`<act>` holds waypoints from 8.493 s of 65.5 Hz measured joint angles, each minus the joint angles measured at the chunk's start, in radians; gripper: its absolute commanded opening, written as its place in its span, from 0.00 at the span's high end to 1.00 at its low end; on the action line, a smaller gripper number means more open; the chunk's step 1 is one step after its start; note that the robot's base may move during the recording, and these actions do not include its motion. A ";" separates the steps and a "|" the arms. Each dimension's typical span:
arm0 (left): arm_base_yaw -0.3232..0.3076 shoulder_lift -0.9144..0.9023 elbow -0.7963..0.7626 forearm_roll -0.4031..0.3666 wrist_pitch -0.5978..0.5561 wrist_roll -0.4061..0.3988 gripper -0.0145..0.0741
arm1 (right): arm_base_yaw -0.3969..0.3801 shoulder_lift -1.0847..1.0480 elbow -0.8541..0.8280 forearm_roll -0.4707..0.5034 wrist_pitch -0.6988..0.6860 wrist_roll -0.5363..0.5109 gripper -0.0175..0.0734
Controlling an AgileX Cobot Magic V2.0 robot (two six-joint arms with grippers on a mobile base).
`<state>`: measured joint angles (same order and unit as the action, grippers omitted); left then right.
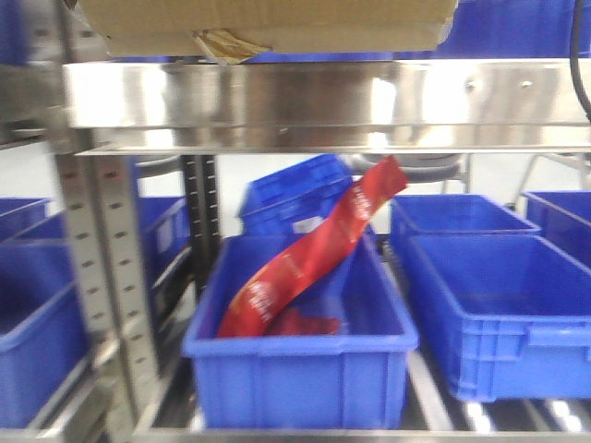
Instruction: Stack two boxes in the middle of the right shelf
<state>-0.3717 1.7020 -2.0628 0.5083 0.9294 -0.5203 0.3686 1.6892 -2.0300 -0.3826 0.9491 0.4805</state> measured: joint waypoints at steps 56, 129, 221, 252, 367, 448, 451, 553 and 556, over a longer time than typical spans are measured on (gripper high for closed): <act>0.000 0.001 0.000 0.000 0.000 0.000 0.96 | 0.000 0.001 0.000 0.000 0.000 0.000 0.99; 0.000 0.001 0.000 -0.035 0.042 0.000 0.96 | 0.000 0.003 0.000 0.024 0.034 -0.001 0.99; 0.000 0.048 -0.083 -0.282 0.243 0.216 0.96 | 0.000 0.059 -0.121 0.136 0.276 -0.310 0.99; -0.007 -0.208 0.400 -0.360 -0.021 0.255 0.96 | 0.002 0.030 -0.116 0.233 0.258 -0.367 0.99; 0.174 -1.099 1.481 -0.369 -0.856 0.151 0.96 | -0.180 -1.131 1.425 0.231 -0.812 -0.200 0.99; 0.174 -1.099 1.481 -0.369 -0.858 0.151 0.96 | -0.425 -1.685 2.028 0.428 -0.882 -0.535 0.99; 0.174 -1.099 1.481 -0.369 -0.858 0.151 0.96 | -0.425 -1.685 2.028 0.428 -0.882 -0.535 0.99; 0.400 -1.696 2.065 -0.550 -0.888 0.546 0.96 | -0.425 -1.685 2.030 0.428 -0.884 -0.536 0.99; 0.400 -1.696 2.065 -0.550 -0.892 0.544 0.96 | -0.425 -1.685 2.030 0.428 -0.884 -0.536 0.99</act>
<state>0.0280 0.0056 0.0020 -0.0417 0.0369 0.0236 -0.0565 0.0038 0.0003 0.0451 0.0650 -0.0559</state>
